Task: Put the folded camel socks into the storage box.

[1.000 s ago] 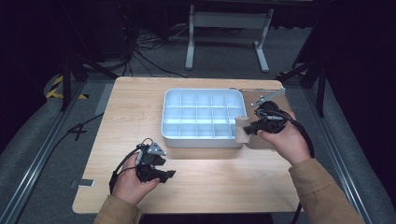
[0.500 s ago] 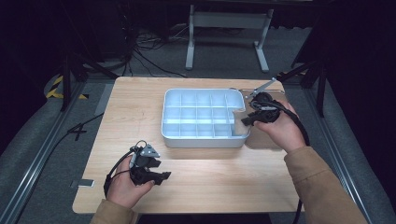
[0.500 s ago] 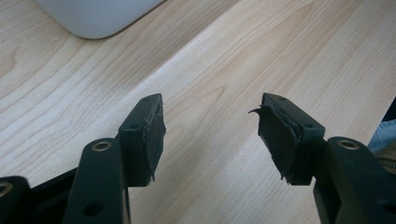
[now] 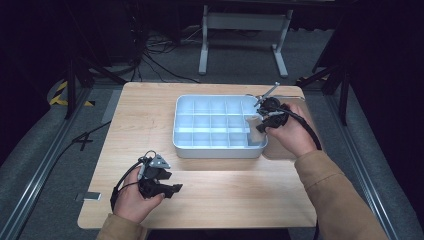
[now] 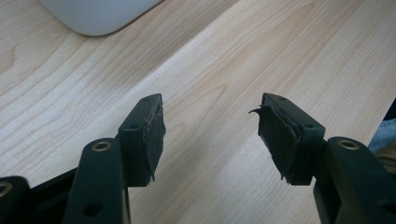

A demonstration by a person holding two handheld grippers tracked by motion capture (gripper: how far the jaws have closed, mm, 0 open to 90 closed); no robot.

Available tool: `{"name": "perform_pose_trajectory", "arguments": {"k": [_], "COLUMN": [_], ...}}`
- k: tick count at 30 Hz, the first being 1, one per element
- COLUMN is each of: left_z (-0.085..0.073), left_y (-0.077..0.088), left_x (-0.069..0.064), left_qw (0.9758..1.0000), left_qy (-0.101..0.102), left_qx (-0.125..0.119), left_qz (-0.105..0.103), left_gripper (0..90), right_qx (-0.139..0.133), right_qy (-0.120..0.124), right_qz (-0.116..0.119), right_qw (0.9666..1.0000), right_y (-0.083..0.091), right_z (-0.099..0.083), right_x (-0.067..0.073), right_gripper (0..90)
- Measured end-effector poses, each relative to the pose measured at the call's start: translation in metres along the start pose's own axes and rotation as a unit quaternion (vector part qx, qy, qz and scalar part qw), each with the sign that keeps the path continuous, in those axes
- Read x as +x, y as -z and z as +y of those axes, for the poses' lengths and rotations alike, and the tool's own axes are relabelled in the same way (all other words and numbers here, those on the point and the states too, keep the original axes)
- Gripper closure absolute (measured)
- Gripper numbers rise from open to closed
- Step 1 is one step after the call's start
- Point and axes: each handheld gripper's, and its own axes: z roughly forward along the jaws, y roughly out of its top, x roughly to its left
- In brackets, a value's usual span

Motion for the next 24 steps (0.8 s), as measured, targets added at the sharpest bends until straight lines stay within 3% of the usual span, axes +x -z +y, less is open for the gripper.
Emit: {"name": "perform_pose_trajectory", "arguments": {"k": [1,11,21,24], "left_z": [0.0,0.004,0.004,0.003], "left_y": [-0.001,-0.003,-0.004,-0.003], "left_x": [-0.001,-0.001,-0.002,-0.002], "left_qw": [1.0,1.0,0.9999,0.9999], "left_qy": [0.006,-0.004,-0.003,-0.001], "left_qx": [0.0,0.006,0.008,0.009], "left_qz": [-0.003,-0.005,-0.008,-0.005], "left_gripper": [41.6,41.8,41.7,41.7], "right_qx": [0.009,0.052,0.081,0.089], "right_qy": [0.003,0.019,0.025,0.016], "right_qz": [-0.001,-0.008,0.002,0.012], "right_qw": [1.0,0.9984,0.9964,0.9958], "right_y": [-0.004,-0.026,-0.048,-0.057], "right_z": [0.001,0.002,-0.002,-0.003], "right_x": [0.0,0.004,0.009,0.011], "right_gripper": [73.4,73.6,74.4,74.8]}}
